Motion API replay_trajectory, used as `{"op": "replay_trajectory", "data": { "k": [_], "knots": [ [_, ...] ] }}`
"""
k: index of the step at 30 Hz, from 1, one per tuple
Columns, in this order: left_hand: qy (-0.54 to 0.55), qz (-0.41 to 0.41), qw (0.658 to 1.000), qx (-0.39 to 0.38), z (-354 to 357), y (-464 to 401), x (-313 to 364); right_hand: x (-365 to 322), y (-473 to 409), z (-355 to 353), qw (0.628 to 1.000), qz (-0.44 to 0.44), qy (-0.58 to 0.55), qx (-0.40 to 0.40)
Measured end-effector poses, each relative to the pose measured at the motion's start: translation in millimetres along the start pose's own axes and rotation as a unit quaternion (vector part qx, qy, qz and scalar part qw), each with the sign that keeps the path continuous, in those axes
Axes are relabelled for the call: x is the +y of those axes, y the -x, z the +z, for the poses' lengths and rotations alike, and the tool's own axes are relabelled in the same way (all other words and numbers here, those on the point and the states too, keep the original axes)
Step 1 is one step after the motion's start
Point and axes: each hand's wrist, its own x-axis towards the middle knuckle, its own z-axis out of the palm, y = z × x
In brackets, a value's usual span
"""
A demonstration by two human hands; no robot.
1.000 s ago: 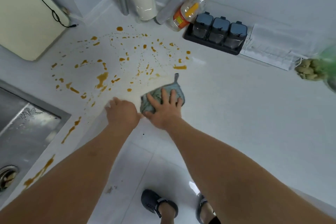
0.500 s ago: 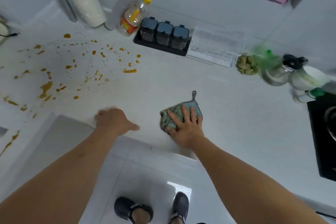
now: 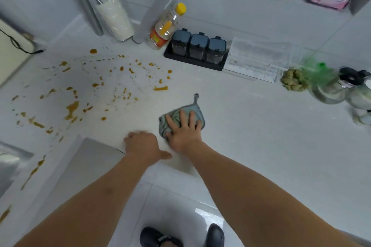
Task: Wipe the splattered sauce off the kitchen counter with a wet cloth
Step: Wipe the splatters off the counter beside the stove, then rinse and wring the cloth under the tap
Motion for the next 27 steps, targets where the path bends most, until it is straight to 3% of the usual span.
{"op": "replay_trajectory", "data": {
  "k": [3, 5, 8, 12, 18, 23, 27],
  "knots": [
    [0.062, 0.036, 0.997, 0.018, -10.3, 6.0, -20.5, -27.2, -7.4, 0.2, 0.992, -0.108, 0.067, -0.016],
    [0.104, 0.015, 0.994, 0.022, -21.7, 3.1, -39.2, -10.7, -9.8, -2.7, 0.99, -0.124, 0.071, -0.003],
    [0.123, -0.056, 0.99, 0.048, -26.4, -10.4, -69.6, 39.0, -24.7, -15.0, 0.999, -0.028, 0.033, 0.029],
    [0.106, -0.099, 0.989, -0.012, -9.2, -20.1, -96.7, 75.9, -74.0, -54.1, 0.996, 0.09, 0.009, 0.019],
    [0.089, -0.12, 0.989, 0.012, 5.9, -26.0, -96.2, 35.4, -140.3, -80.8, 0.987, 0.161, -0.012, 0.016],
    [0.113, -0.13, 0.984, -0.042, -7.8, -25.4, -93.2, -41.3, -84.3, -33.3, 1.0, -0.013, 0.01, 0.016],
    [0.179, -0.126, 0.972, -0.082, -27.0, -10.8, -107.8, -71.8, -28.8, 12.2, 0.983, -0.178, 0.028, 0.033]
  ]
}}
